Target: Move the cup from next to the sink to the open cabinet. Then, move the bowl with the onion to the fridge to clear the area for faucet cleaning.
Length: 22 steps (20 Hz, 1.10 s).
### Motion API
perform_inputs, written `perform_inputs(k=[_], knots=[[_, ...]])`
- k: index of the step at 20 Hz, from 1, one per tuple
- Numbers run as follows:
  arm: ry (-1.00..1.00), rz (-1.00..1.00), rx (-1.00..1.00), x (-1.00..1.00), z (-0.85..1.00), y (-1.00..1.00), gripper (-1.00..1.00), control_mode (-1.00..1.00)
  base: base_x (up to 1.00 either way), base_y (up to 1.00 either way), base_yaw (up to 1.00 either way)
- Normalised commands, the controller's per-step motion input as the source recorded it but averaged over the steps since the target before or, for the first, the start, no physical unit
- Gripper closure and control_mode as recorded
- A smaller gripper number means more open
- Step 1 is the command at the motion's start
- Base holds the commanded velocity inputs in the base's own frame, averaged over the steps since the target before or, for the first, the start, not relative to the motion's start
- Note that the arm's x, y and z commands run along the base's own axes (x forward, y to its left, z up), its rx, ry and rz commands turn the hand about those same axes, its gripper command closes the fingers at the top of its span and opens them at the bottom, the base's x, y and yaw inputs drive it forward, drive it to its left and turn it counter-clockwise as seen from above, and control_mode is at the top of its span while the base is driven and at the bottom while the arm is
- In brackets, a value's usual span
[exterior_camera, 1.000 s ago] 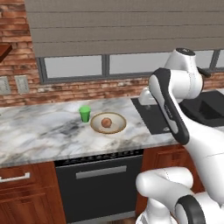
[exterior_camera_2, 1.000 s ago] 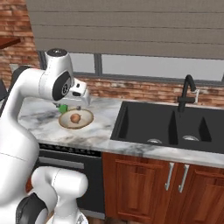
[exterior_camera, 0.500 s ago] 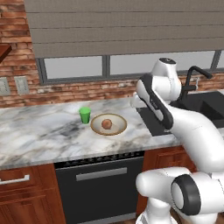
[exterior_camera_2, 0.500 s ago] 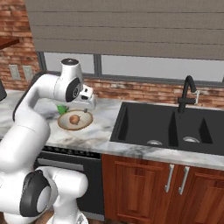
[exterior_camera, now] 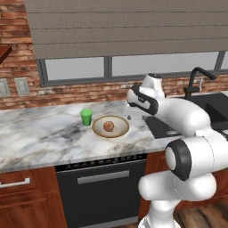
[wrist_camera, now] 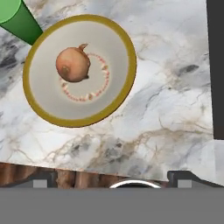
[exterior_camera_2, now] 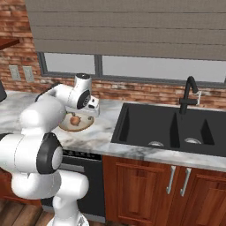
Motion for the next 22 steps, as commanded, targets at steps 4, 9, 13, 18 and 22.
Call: perform_inputs(k=[4,9,13,18,22], knots=[[0.0,0.0,0.0,0.57,-0.46,0.01,-1.0,-1.0,0.0,0.0,0.0],[0.0,0.0,0.0,0.55,-0.59,0.0,-1.0,-1.0,0.0,0.0,0.0],[0.0,0.0,0.0,0.4,-0.58,0.0,-1.0,-1.0,0.0,0.0,0.0],[0.0,0.0,0.01,0.14,-0.56,0.0,-1.0,-1.0,0.0,0.0,0.0],[0.0,0.0,0.05,0.13,-0.51,0.03,-1.0,-1.0,0.0,0.0,0.0]])
